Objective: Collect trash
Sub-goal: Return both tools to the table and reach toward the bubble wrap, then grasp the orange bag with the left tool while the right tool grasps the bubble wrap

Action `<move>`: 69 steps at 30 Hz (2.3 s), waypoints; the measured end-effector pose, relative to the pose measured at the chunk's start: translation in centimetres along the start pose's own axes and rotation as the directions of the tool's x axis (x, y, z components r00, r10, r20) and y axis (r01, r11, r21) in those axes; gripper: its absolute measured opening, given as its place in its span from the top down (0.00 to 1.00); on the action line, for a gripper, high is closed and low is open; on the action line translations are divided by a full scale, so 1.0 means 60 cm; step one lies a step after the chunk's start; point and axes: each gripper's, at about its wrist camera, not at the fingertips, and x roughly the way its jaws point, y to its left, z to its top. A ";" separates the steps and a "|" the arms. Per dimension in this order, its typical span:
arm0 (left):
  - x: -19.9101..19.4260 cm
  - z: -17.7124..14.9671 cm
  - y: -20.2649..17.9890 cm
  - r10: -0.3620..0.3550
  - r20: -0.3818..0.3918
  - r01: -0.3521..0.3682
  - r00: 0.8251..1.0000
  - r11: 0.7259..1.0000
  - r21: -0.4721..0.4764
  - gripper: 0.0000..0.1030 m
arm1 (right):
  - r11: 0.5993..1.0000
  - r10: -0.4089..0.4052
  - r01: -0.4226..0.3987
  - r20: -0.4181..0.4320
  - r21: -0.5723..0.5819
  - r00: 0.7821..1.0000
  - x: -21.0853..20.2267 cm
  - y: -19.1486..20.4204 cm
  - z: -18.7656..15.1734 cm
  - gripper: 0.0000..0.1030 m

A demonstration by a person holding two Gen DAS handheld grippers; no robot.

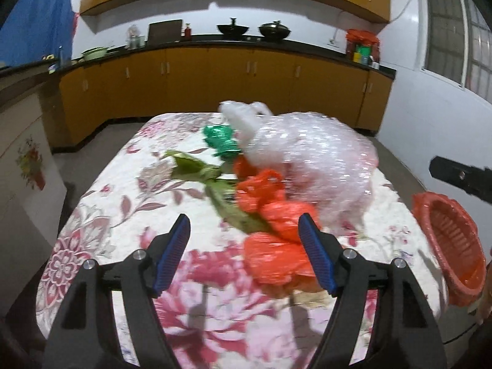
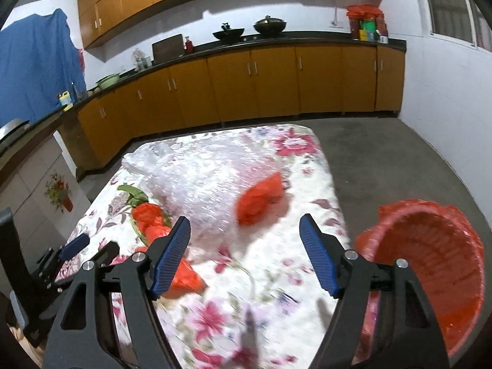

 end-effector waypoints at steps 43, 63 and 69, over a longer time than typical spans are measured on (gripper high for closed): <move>0.021 -0.001 0.007 -0.115 -0.034 0.112 0.993 0.992 -0.061 0.31 | 0.995 -0.095 0.099 0.089 -0.034 0.991 -0.027 -0.004 0.018 0.94; 0.119 -0.021 -0.099 -0.150 -0.208 0.154 0.967 0.988 0.002 0.73 | 0.986 -0.153 0.149 0.070 0.071 0.986 -0.062 -0.077 -0.024 0.94; 0.062 -0.012 -0.099 -0.211 -0.134 0.217 0.968 0.976 0.033 0.73 | 0.983 -0.166 0.157 0.098 0.094 0.981 -0.091 -0.091 -0.028 0.94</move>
